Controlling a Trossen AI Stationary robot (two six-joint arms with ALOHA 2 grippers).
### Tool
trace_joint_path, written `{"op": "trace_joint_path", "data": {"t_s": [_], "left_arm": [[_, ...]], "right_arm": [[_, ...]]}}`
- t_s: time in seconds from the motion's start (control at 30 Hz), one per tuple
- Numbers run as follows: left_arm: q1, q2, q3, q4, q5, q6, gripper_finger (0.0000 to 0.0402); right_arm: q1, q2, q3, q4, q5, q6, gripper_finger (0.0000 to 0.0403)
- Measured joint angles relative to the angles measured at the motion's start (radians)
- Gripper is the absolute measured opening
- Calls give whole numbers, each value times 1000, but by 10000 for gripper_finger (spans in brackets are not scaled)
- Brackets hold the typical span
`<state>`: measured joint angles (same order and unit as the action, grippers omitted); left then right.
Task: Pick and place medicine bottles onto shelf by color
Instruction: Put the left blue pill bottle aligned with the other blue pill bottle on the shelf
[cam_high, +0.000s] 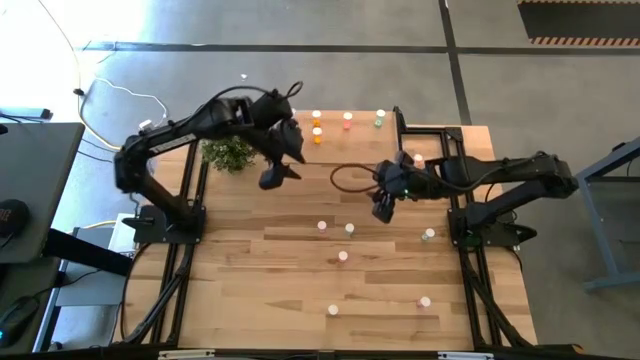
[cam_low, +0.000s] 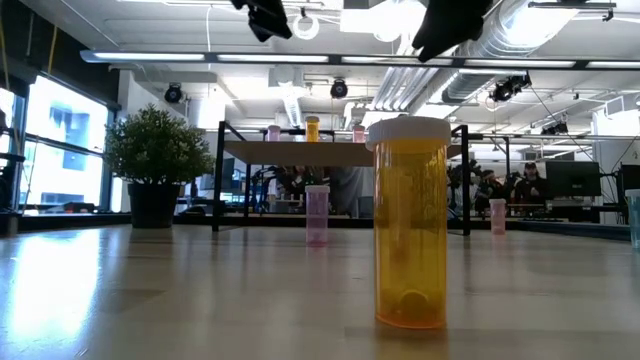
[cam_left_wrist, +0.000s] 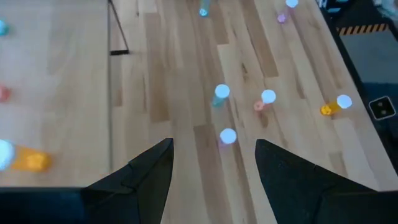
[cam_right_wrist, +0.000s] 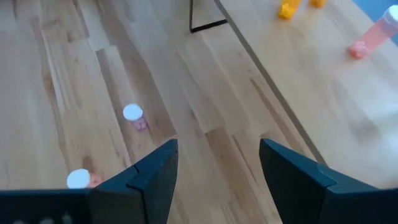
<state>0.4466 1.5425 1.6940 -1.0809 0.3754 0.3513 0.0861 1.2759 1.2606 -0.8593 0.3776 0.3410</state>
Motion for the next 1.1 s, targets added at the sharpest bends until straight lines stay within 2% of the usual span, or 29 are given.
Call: {"op": "trace_joint_path", "data": {"t_s": [0.27, 0.5, 0.7, 0.87, 1.0, 1.1], "left_arm": [[-88, -186, -292, 202, -9, -104, 218], [-169, -334, -485, 350, -132, -182, 218], [-224, -430, -617, 477, -140, -251, 218], [-269, -475, -696, 543, -225, -289, 218], [-298, -495, -739, 564, -284, -298, 218], [-311, -500, -750, 573, -308, -300, 218]], "right_arm": [[72, 60, 0, -68, 93, 65, 218], [98, 110, 0, -140, 131, 111, 218], [107, 119, 0, -210, 152, 130, 218], [107, 119, -6, -273, 182, 153, 218], [107, 72, -130, -223, 166, 190, 218], [109, 17, -237, -193, 154, 298, 218]]}}
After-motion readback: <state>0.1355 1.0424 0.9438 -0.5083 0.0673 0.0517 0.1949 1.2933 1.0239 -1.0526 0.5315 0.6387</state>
